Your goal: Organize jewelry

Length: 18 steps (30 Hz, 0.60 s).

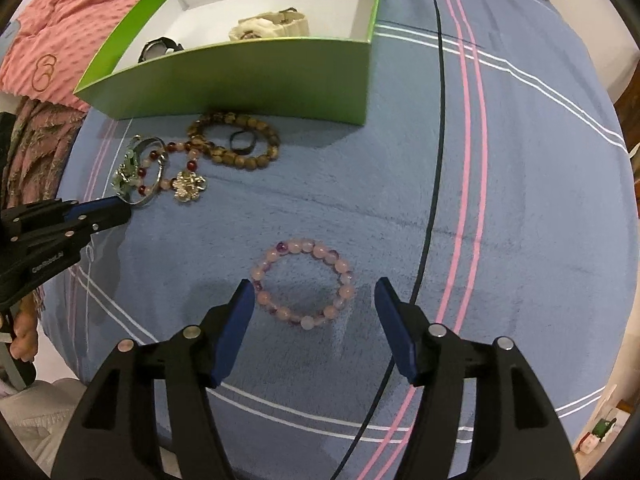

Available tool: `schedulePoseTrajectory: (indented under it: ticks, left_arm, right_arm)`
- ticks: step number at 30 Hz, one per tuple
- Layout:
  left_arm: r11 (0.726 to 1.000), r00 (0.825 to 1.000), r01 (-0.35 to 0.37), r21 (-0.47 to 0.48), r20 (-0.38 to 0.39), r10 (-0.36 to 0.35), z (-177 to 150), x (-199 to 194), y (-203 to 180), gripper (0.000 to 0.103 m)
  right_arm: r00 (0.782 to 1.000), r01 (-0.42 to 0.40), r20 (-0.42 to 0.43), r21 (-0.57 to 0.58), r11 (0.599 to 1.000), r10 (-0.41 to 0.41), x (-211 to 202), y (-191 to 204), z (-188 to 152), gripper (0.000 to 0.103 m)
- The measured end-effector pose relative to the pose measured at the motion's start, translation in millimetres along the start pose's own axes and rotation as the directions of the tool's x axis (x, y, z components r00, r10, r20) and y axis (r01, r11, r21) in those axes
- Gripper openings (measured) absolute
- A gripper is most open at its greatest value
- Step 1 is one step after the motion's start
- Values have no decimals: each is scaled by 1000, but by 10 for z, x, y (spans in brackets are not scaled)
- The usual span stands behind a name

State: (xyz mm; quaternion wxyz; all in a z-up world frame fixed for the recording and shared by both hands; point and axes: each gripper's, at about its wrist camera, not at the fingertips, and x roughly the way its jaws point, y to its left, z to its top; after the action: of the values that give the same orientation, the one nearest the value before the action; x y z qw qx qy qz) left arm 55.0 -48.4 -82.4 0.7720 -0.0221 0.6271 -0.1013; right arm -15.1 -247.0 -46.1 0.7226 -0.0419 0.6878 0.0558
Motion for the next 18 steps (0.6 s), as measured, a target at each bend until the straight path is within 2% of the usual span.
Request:
schedulePoseTrajectory:
  ticks: [1, 5, 6, 14, 16, 18]
  left_arm:
    - [1000, 1000, -3, 4, 1, 3, 0, 0, -2, 12]
    - [1000, 1000, -2, 1, 1, 2, 6, 1, -7, 12]
    - [1000, 1000, -2, -1, 1, 2, 1, 3, -6, 12]
    - [1000, 1000, -15, 11, 10, 14, 7, 12, -43, 15]
    - [1000, 1000, -11, 9, 11, 11, 3, 11, -37, 15]
    - [1000, 1000, -9, 0, 12, 9, -3, 10, -5, 10]
  right_arm:
    - [1000, 3, -5, 1, 1000, -3, 18, -5, -6, 48]
    - [1000, 5, -6, 9, 1000, -5, 41, -59, -13, 46]
    - [1000, 14, -9, 7, 1000, -14, 54, -66, -15, 43]
    - [998, 67, 0, -47, 997, -67, 96, -23, -45, 41]
    - [997, 82, 9, -65, 994, -81, 98, 30, -43, 23]
    - [998, 57, 7, -65, 996, -57, 100, 41, -39, 10]
